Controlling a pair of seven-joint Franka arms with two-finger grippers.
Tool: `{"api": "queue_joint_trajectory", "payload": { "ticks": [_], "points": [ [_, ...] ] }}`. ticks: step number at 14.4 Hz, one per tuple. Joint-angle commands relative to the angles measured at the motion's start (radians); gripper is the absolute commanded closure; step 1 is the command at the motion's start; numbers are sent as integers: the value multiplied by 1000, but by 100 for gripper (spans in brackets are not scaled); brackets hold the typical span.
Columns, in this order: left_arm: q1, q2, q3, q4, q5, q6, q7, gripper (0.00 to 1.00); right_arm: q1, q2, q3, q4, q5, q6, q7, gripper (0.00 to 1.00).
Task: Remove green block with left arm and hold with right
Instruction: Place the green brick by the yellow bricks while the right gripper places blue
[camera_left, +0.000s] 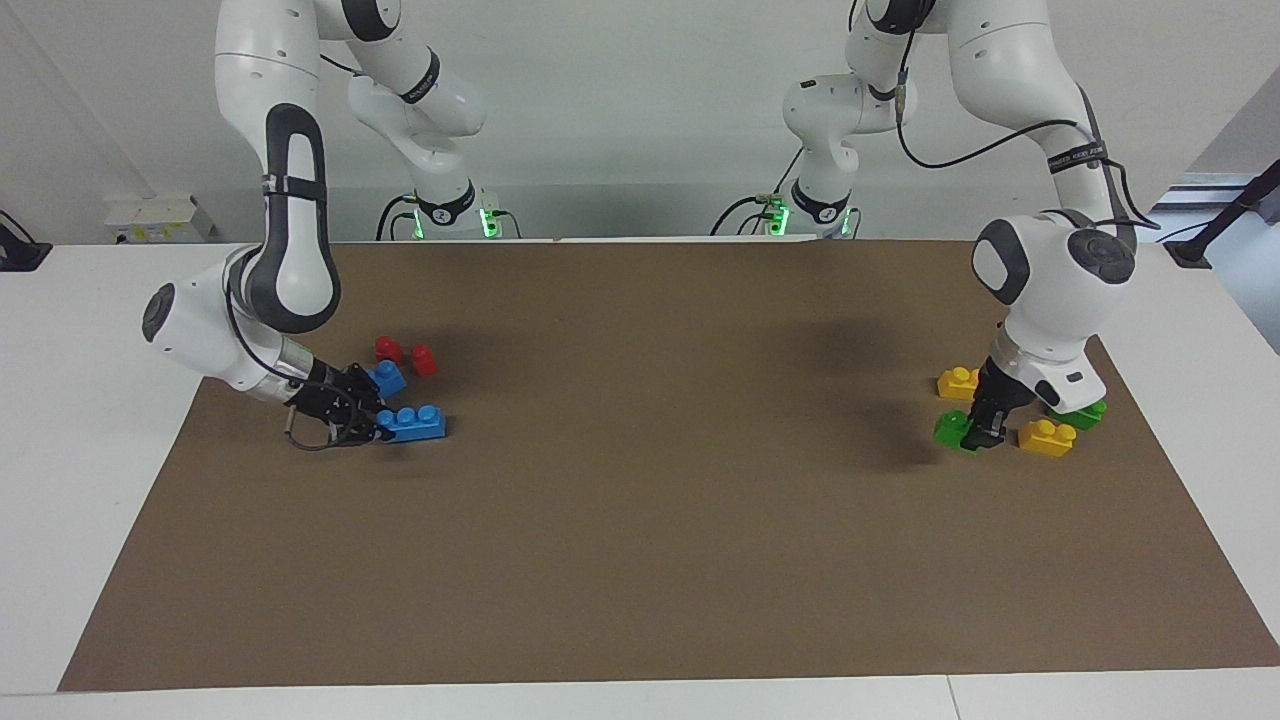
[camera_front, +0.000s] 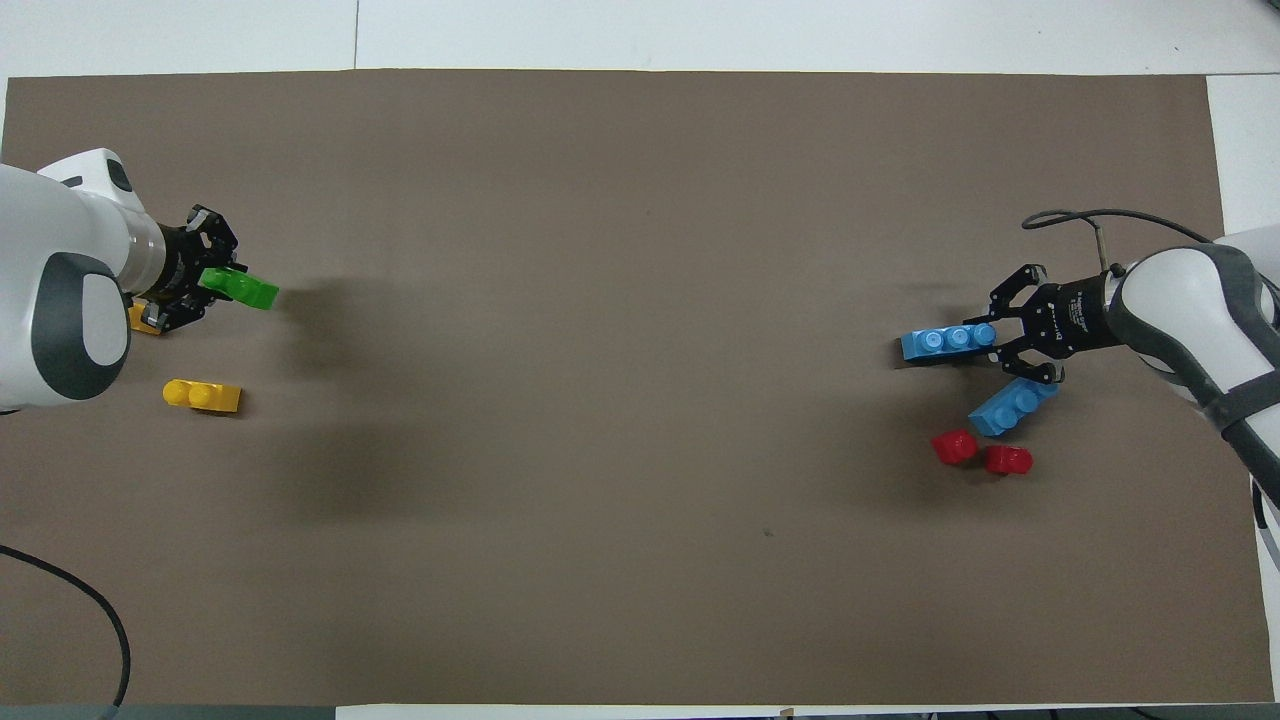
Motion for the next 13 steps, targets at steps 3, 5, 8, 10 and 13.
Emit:
{"api": "queue_joint_trajectory", "payload": {
  "ticks": [3,5,8,10,13],
  "points": [
    [14,85,-7,42,-7,47,13,100,-2,-18,16,-13,-13,17,-28,10],
    [6,97,-7,39,-7,75,10,100,12,-27,17,10,-13,12,-17,1],
    [0,99,-7,33,-5,82,19,65,30,-76,16,70,-28,-23,-20,1],
    [-1,97,-7,33,16,82,28,0,53,-114,17,141,-135,-103,-29,1],
    [-1,94,-7,36,45,81,37,0,64,-197,28,211,-275,-222,-215,1]
  ]
}}
